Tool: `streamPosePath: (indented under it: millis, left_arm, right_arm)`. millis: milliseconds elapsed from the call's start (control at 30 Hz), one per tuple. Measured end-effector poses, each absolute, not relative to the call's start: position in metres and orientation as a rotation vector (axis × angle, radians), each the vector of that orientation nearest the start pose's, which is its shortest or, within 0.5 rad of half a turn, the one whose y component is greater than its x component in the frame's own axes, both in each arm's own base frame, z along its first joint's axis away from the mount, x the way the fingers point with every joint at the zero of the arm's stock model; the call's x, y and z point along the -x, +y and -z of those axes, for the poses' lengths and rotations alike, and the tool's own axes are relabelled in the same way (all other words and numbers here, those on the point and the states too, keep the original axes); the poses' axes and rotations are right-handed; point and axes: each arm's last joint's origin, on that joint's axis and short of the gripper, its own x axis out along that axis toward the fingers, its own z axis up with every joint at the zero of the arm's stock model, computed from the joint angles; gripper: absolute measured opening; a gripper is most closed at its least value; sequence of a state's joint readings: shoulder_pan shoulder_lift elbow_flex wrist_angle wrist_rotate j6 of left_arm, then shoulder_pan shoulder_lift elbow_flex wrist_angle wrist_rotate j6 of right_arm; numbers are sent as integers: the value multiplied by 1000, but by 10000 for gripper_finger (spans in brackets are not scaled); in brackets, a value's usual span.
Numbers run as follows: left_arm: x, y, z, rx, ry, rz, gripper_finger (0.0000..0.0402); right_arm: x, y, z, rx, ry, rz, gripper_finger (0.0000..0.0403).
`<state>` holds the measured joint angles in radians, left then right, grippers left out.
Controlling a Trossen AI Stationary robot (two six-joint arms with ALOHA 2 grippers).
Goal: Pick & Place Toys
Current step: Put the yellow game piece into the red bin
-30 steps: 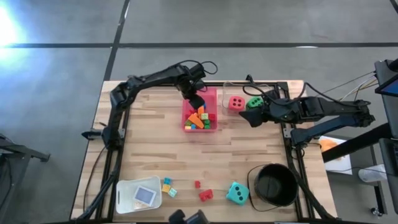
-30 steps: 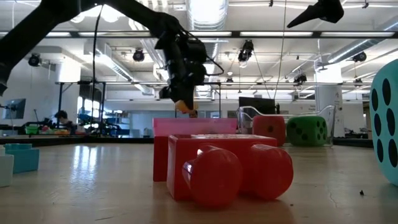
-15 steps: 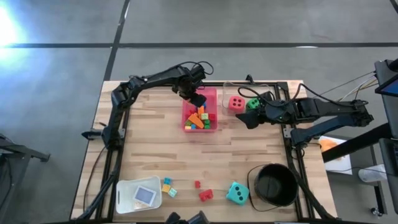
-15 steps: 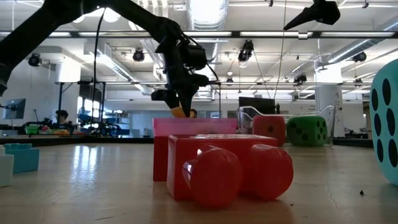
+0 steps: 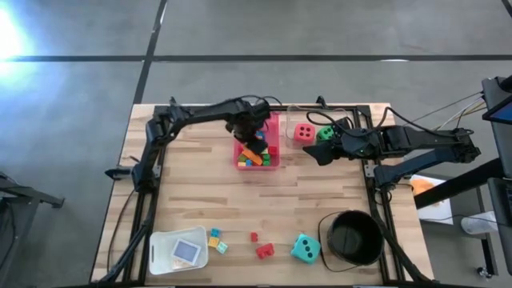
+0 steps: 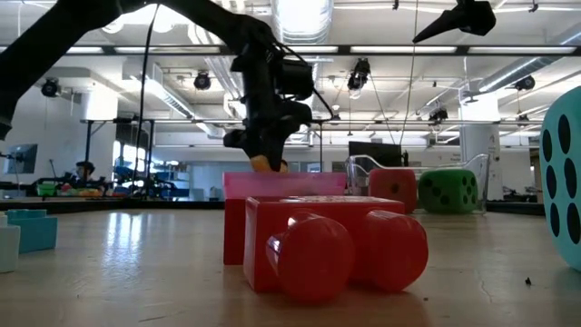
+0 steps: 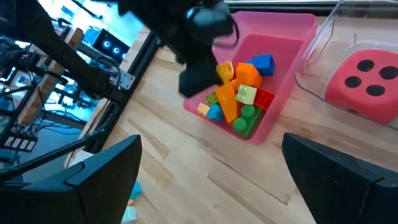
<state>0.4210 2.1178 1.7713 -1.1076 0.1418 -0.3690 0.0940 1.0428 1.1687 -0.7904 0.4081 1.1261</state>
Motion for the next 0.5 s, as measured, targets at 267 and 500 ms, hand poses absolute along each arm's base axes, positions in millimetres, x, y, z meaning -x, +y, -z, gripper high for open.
streamPosePath:
  millis: [267,500]
  left_arm:
    - [-397,124,-194,523,1411,-352,136]
    - [-394,118,-172,532,1405,-380,136]
  right_arm:
    - [-197,8,-364,-911,411,606,382]
    - [-197,8,-364,-908,411,604,382]
